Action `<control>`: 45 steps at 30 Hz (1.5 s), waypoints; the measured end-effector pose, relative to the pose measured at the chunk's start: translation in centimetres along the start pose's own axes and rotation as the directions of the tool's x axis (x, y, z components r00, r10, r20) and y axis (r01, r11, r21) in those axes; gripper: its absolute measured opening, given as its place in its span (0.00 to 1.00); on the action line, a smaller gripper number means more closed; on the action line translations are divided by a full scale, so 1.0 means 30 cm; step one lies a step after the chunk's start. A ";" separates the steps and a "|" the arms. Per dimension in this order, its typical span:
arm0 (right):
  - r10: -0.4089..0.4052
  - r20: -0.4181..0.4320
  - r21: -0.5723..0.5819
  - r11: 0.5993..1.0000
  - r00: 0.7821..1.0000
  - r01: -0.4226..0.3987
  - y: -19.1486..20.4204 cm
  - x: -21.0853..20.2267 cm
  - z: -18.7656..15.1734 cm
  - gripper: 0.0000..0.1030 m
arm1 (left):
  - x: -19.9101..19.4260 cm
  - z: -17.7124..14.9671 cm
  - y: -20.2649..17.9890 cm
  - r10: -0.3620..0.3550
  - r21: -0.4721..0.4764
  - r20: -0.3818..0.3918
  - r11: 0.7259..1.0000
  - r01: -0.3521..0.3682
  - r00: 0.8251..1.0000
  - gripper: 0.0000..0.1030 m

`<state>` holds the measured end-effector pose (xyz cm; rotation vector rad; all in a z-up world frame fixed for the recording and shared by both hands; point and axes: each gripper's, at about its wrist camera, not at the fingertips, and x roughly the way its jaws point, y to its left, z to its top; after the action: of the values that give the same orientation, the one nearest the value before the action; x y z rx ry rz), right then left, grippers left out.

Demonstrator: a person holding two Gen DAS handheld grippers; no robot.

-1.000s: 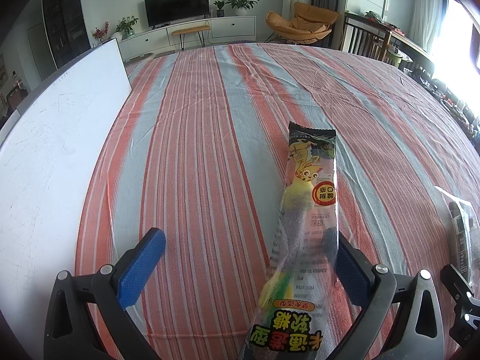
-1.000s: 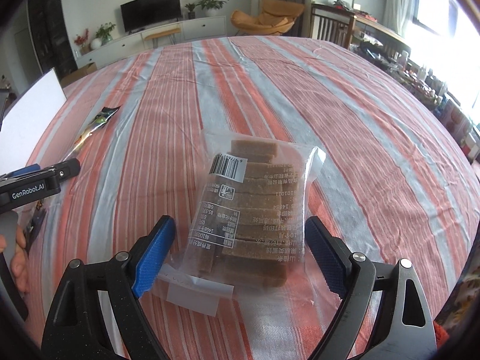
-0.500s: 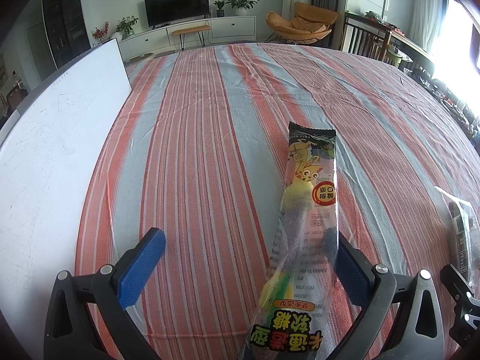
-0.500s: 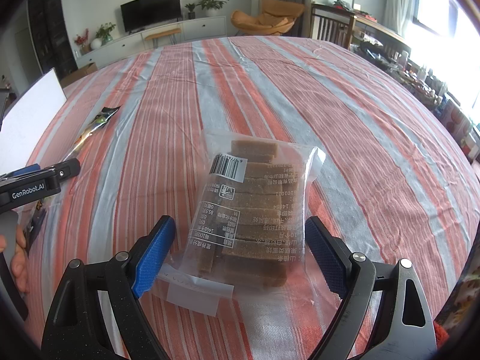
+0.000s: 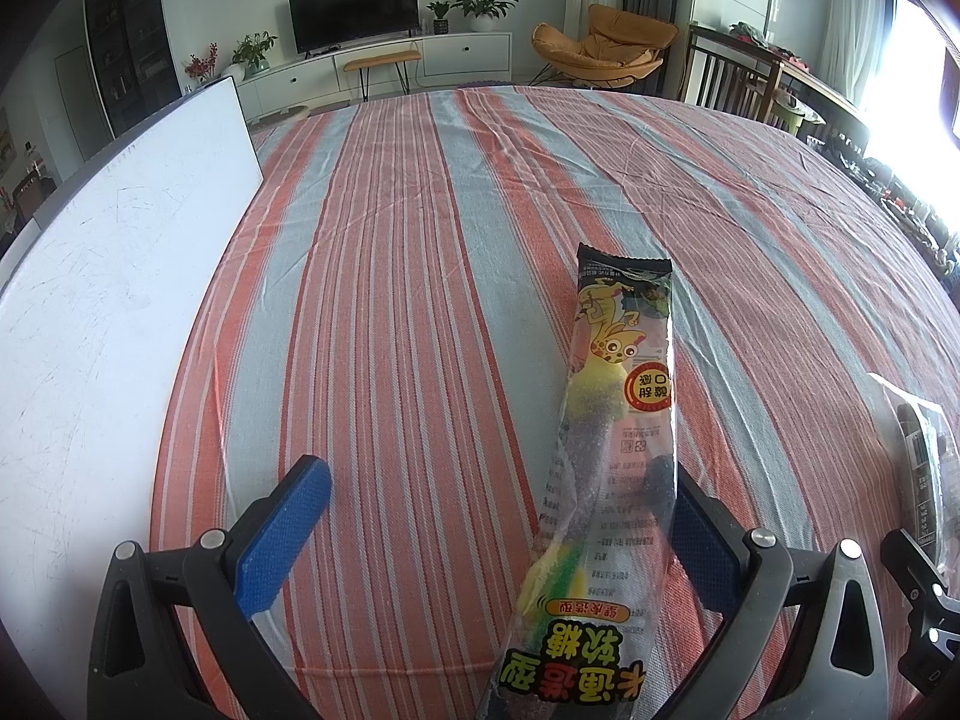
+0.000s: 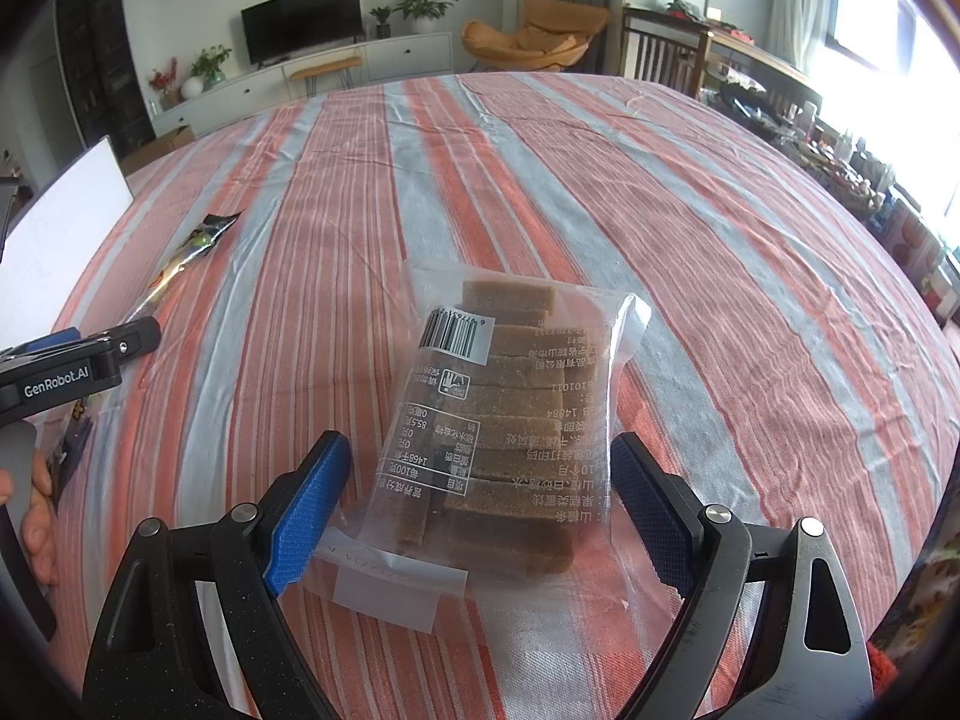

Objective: Organize snacks
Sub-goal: 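Grasp the bag of brown biscuit slices with the right tool while the left holds the stick packet, then carry the stick packet and biscuit bag over the box and open both tools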

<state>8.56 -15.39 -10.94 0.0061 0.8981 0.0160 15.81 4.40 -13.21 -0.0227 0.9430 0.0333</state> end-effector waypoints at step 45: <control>0.373 -0.022 0.302 0.887 0.927 -0.350 -0.161 -0.131 0.027 0.55 | -0.363 -0.061 0.028 -0.342 -0.091 -0.034 0.937 0.338 0.939 0.11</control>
<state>6.81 -20.28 -7.42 0.4560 0.9621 0.2339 7.90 4.98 -5.47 -0.2659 0.9758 -0.2501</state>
